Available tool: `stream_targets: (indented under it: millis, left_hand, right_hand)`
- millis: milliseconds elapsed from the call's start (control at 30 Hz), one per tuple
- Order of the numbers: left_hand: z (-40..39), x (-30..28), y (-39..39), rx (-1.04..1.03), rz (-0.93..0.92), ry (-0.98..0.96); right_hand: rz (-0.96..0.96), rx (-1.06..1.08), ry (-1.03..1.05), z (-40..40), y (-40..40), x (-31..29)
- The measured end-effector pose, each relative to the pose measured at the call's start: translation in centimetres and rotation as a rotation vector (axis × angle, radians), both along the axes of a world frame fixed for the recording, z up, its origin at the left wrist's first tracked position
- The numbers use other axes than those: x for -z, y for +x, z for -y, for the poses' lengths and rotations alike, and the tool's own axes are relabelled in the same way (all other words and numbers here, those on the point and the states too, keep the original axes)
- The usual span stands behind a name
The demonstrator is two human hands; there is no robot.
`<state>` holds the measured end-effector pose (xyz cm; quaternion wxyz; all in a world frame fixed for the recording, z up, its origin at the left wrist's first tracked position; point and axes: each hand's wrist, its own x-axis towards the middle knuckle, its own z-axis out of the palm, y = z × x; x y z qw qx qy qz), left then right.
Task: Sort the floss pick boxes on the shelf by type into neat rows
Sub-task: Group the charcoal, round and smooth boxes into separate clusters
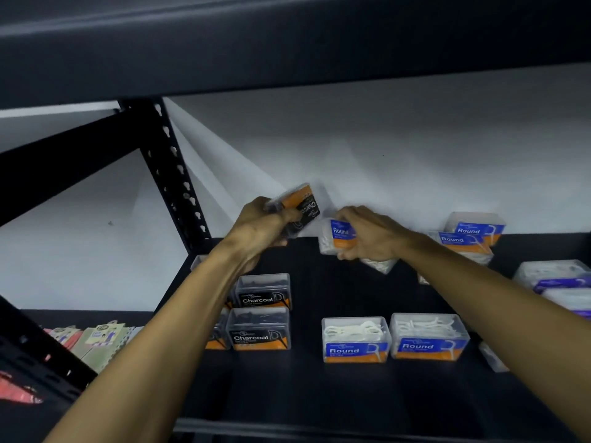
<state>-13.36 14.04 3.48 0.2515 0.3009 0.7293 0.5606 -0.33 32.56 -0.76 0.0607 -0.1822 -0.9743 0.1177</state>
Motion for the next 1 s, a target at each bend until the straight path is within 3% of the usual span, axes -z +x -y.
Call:
stream_targets:
  millis: [233,500,733,867,1000]
  left_hand:
    - [0.0,0.7,-0.2,-0.177,0.147,0.176]
    - [0.5,0.5,0.6,-0.107,0.371,0.341]
    - [0.8,0.2,1.2,0.000,0.343,0.193]
    - [1.4,0.2,0.3,0.076,0.377,0.185]
    - [1.9,-0.3,-0.4,0.046,0.243,0.084]
  right_hand:
    - [-0.182,0.086,-0.085,0.3,3.0,-0.7]
    - [-0.272,0.170,-0.223,0.8,5.5,-0.7]
    - [-0.240,0.144,-0.473,1.8,6.2,-1.2]
    - [-0.187,0.129,-0.513,2.0,6.1,-0.9]
    - [-0.161,0.129,-0.593,1.7,6.2,-0.7]
